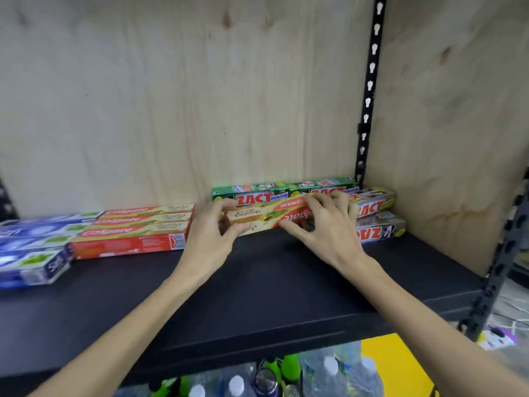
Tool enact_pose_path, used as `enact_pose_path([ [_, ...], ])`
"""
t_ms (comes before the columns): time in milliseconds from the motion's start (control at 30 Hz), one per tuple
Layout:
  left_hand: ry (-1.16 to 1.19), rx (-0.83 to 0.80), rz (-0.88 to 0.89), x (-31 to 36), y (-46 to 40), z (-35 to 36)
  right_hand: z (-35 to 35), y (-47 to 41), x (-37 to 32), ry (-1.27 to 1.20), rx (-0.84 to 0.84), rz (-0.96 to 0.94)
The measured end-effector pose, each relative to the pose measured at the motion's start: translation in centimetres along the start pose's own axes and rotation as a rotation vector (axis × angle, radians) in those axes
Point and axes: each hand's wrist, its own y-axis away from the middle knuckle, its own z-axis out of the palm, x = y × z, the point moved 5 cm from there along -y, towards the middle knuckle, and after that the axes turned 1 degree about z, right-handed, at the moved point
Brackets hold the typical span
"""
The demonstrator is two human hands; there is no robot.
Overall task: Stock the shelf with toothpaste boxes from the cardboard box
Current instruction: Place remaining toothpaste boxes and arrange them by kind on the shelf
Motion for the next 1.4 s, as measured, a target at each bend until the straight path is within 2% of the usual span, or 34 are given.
enact_pose_path([
  [133, -0.096, -0.026, 0.045, -0.8, 3.1, -5.1, -0.5, 1.7, -4.0, 0.055, 0.027, -0.131],
  [233, -0.113, -0.08, 0.02, -1.8, 5.1, -7.9, -0.3, 3.2, -6.4, 0.062, -0.009, -0.113],
  [467, -0.033, -0.162, -0.1, -3.9, 8.7, -14.1, -1.4, 5.9, -9.7, -0.193, -0.126, -0.144],
  [600, 0.033, -0.241, -0.175, -5.9, 10.3, -17.3, -1.3, 6.8, -10.3, -0.361, -0.272, -0.116],
  [767, -0.024, -0.308, -0.181, -6.7, 11.0, -19.2, -2.3, 8.3, -11.6, -0.579, -0.391, -0.114],
  [833, -0.134, -0.26, -0.127, -6.4, 11.1, -19.0, -2.7, 8.9, -11.5, -0.613, -0.403, -0.102],
  [900, -0.216, -0.145, -0.109, -5.5, 11.4, -18.6, -3.3, 9.5, -11.2, -0.662, -0.42, -0.079],
  [1033, -0.236, 0.071, -0.216, -3.4, 13.1, -16.9, -4.3, 11.4, -11.1, -0.653, -0.452, -0.044],
  [1100, -0.252, 0.124, -0.283, -2.6, 14.2, -15.5, -4.5, 12.5, -11.7, -0.645, -0.44, -0.028],
  [1200, -0.216, 0.107, -0.284, -1.0, 15.9, -13.5, -5.3, 14.3, -13.1, -0.729, -0.328, -0.002],
  [1300, -0.025, 0.022, -0.233, 1.1, 17.5, -12.5, -6.0, 16.1, -14.8, -0.856, -0.202, -0.026],
  [1400, 0.106, -0.119, -0.208, 2.8, 18.6, -12.8, -6.3, 16.8, -16.5, -0.818, -0.141, -0.097],
])
